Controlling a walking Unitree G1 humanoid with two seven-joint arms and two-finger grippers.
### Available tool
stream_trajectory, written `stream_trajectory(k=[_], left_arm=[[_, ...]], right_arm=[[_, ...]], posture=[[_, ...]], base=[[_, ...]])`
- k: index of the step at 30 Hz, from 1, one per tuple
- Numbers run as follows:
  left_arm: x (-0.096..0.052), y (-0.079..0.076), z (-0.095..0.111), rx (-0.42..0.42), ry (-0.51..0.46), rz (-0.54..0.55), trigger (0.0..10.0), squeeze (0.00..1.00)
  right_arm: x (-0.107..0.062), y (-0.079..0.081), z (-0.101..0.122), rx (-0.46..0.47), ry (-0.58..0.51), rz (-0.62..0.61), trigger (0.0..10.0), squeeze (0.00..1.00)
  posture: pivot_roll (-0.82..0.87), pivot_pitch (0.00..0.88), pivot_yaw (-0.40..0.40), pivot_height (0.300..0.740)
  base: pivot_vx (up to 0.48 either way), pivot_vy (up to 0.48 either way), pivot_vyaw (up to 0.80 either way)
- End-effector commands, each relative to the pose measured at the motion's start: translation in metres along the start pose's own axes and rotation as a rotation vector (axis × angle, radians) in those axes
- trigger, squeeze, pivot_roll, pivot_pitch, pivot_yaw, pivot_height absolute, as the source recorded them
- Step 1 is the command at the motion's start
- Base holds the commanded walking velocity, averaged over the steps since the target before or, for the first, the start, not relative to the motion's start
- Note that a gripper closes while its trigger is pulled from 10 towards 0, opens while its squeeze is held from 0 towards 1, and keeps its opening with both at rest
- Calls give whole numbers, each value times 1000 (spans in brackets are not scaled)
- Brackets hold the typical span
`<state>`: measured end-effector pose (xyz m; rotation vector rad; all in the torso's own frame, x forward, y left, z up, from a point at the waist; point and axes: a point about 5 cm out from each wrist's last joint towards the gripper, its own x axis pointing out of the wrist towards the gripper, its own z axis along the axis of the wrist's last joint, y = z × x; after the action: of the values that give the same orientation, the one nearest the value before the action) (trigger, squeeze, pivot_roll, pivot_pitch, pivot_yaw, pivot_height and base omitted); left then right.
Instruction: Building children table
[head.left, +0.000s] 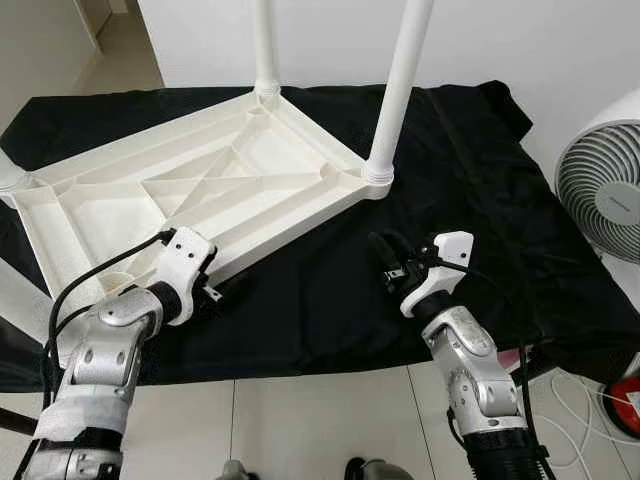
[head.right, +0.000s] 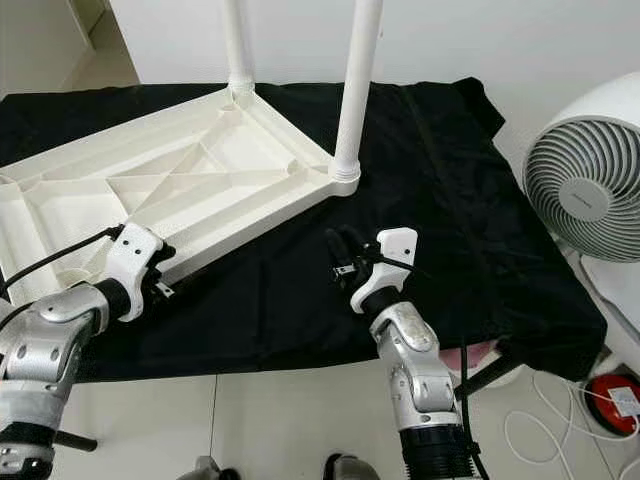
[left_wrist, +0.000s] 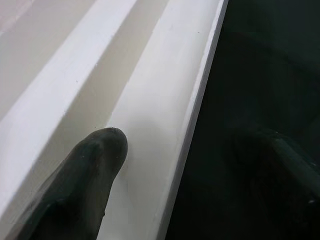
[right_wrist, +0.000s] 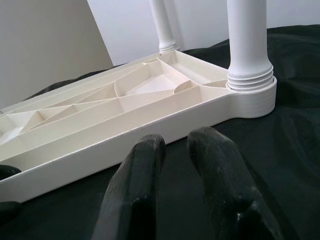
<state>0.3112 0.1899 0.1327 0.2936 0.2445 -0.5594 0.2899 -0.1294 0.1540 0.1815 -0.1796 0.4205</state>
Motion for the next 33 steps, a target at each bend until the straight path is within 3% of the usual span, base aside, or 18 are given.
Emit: stream_trajectory(k=[1, 5, 6, 7, 8, 9, 10, 11, 13, 15, 18, 21, 25, 26, 32, 33], left_arm=[[2, 7, -12, -12, 80, 161, 10000, 0], [6, 4, -15, -10, 102, 171, 9529, 0], [8, 3, -14, -11, 97, 184, 8784, 0], [11, 1, -11, -12, 90, 203, 3137, 0], [11, 1, -11, -12, 90, 203, 3137, 0], [13, -1, -9, -7, 83, 222, 2157, 0], [13, -1, -9, -7, 83, 222, 2157, 0], [17, -4, -5, -12, 69, 251, 39, 0], [20, -7, -1, -11, 59, 283, 0, 0], [30, -23, 6, -32, 35, 326, 0, 0], [34, -30, 9, -33, 22, 337, 0, 0], [41, -48, 18, -70, -11, 344, 0, 0], [42, -54, 21, -72, -27, 327, 0, 0], [44, -59, 24, -47, -43, 299, 10000, 0], [47, -68, 30, -43, -95, 245, 10000, 0], [45, -75, 37, -53, -154, 176, 10000, 1000]], right_arm=[[1, 1, -2, 1, 1, 4, 10000, 0], [1, 1, -2, 1, 0, 5, 10000, 0], [1, 1, -2, 1, 0, 6, 10000, 0], [1, 2, -2, 1, 0, 6, 10000, 0], [1, 2, -2, 1, 0, 6, 10000, 0], [1, 2, -2, 1, 0, 6, 10000, 0], [1, 2, -2, 1, 0, 6, 10000, 0], [1, 2, -2, 2, -2, 5, 10000, 0], [1, 2, -2, 3, -3, 4, 10000, 0], [2, 3, -2, 5, -5, 3, 10000, 0], [2, 3, -3, 7, -5, 3, 10000, 0], [2, 4, -3, 9, -7, 1, 10000, 0], [2, 4, -3, 9, -8, 0, 10000, 0], [2, 4, -3, 10, -7, 0, 10000, 0], [3, 4, -3, 12, -9, -1, 10000, 0], [3, 7, -5, 18, -9, -2, 10000, 0]], posture=[[-105, 99, 32, 740], [-107, 94, 33, 740], [-107, 94, 33, 740], [-108, 92, 36, 740], [-108, 92, 36, 740], [-109, 92, 37, 740], [-109, 92, 37, 740], [-111, 90, 40, 740], [-111, 90, 40, 740], [-111, 90, 40, 740], [-111, 90, 40, 740], [-107, 93, 40, 740], [-105, 97, 41, 740], [-105, 97, 41, 740], [-87, 99, 48, 740], [-73, 97, 54, 740]], base=[[0, 0, 0], [0, 0, 0], [0, 0, 0], [0, 0, 0], [0, 0, 0], [0, 0, 0], [0, 0, 0], [0, 0, 0], [0, 0, 0], [0, 0, 0], [0, 0, 0], [0, 0, 0], [0, 0, 0], [0, 0, 0], [0, 0, 0], [0, 0, 0]])
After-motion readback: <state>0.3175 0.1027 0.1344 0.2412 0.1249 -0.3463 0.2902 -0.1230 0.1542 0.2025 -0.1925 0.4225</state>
